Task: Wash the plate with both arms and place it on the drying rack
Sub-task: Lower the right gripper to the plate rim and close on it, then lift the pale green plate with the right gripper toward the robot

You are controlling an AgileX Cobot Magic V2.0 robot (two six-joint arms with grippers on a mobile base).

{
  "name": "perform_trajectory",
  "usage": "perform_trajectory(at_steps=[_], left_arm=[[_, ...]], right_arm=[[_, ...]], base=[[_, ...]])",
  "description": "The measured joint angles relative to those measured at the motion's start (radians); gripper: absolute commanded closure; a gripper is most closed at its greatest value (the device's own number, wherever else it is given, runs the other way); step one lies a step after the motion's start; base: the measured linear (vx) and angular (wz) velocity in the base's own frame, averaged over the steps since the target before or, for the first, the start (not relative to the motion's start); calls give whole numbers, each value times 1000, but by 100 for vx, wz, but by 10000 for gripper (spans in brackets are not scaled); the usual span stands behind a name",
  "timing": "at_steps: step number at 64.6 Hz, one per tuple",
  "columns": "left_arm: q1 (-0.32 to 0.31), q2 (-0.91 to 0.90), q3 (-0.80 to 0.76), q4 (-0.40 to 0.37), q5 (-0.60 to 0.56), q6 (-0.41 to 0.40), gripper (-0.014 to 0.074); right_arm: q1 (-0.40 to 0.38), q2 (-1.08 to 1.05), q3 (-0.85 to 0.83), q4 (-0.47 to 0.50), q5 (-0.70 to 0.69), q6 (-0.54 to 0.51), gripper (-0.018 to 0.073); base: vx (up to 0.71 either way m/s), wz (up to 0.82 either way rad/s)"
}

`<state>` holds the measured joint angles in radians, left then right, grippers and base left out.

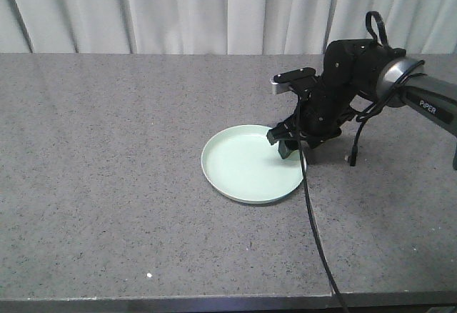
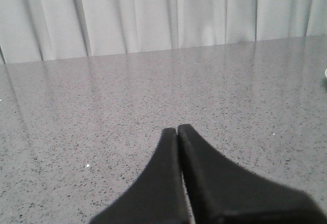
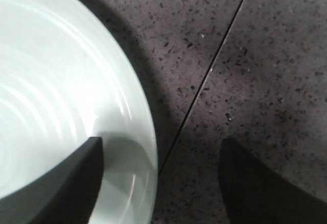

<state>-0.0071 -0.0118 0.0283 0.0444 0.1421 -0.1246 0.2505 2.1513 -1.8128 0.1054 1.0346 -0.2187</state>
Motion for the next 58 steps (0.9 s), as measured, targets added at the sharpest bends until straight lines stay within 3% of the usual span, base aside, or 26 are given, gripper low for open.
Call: perform_trajectory(at_steps=[12,14,41,58], left_arm=[[0,0,0,0,0,0,603],[0,0,0,0,0,0,603],[0,0,0,0,0,0,603],[0,0,0,0,0,0,603]], right_arm=[[12,0,-2,-3,13,3,559],[12,0,-3,-4,13,3,575],[4,-9,-10,27,36,1,561],[-54,-111,-4,185,61,-90,561]], base=[[0,0],[0,0],[0,0],[0,0]])
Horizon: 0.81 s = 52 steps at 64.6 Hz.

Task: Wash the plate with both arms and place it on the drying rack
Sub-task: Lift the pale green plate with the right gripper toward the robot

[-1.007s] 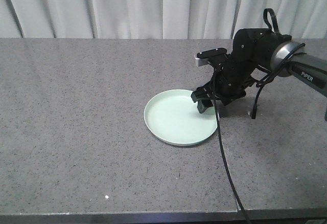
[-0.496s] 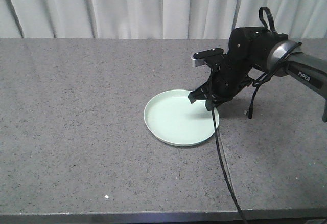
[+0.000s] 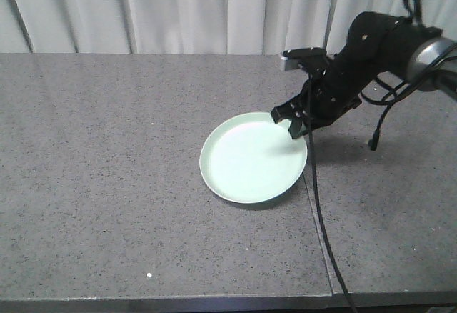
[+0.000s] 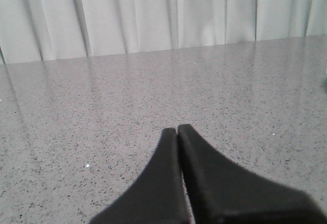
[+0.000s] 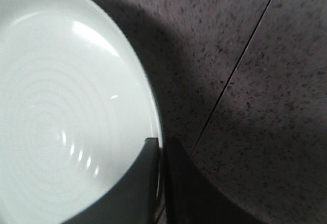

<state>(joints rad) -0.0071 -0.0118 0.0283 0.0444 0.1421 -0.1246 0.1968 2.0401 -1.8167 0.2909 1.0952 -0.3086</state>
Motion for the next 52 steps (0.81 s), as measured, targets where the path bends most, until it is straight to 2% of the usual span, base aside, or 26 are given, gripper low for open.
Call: perform_trajectory(at_steps=[31,44,52], left_arm=[[0,0,0,0,0,0,603],[0,0,0,0,0,0,603],[0,0,0,0,0,0,603]], right_arm=[[-204,-381,0,363,147,-222,561],[-233,-528,21,404,159,-265,561],[-233,-663,154,412,153,-302,561]], base=[[0,0],[0,0],[0,0]])
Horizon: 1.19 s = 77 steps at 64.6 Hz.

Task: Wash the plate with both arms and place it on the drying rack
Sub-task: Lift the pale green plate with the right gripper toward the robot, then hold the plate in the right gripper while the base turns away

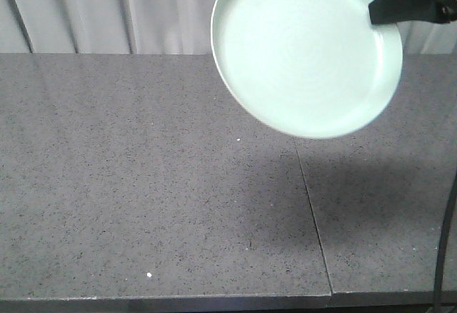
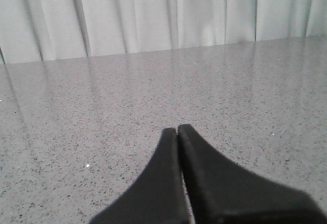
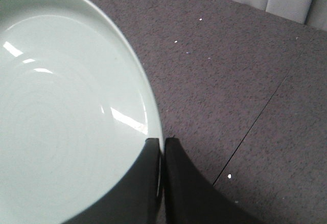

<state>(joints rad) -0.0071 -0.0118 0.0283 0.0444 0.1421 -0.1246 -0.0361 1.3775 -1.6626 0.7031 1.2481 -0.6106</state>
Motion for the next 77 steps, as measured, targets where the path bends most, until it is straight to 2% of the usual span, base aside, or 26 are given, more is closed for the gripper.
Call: perform_trajectory(at_steps=[8,23,35,42,51,77], left_arm=[[0,0,0,0,0,0,603],[0,0,0,0,0,0,603],[0,0,0,0,0,0,603],[0,0,0,0,0,0,603],[0,0,0,0,0,0,603],[0,0,0,0,0,0,603]], right_arm=[[0,-159,229,3,-77,-31,561],[0,-516,774,2,-325,-87,561],[0,-771,1067,3,-409,-89,561],[0,-876,1154,-1,-429,-67,561],[0,-945,1173,-17,-451,-22,561],[0,-964,1175,-22,-456,-7,561]], base=[[0,0],[0,0],[0,0],[0,0],[0,0],[0,0]])
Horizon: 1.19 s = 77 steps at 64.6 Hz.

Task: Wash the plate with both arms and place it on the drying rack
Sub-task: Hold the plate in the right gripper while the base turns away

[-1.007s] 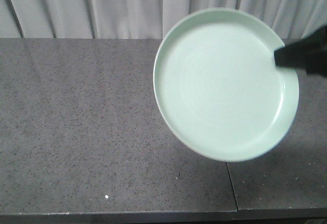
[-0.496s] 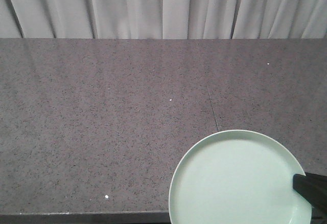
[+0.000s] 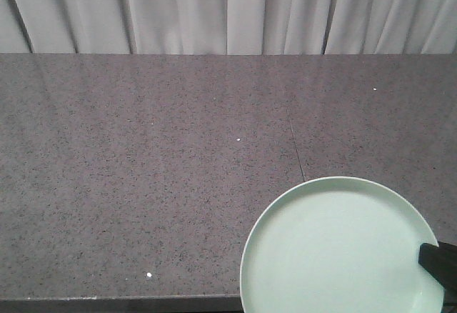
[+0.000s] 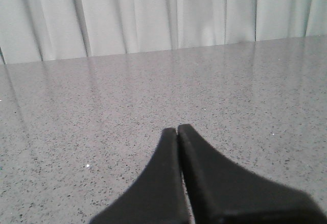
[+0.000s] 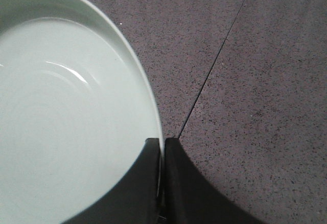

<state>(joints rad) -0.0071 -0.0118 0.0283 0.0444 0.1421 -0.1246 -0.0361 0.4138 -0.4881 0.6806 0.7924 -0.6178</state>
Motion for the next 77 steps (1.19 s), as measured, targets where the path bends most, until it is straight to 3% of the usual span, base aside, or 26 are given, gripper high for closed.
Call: perform_trajectory(at_steps=[77], left_arm=[[0,0,0,0,0,0,603]], right_arm=[[0,0,1,7,1,0,561]], base=[[0,0]])
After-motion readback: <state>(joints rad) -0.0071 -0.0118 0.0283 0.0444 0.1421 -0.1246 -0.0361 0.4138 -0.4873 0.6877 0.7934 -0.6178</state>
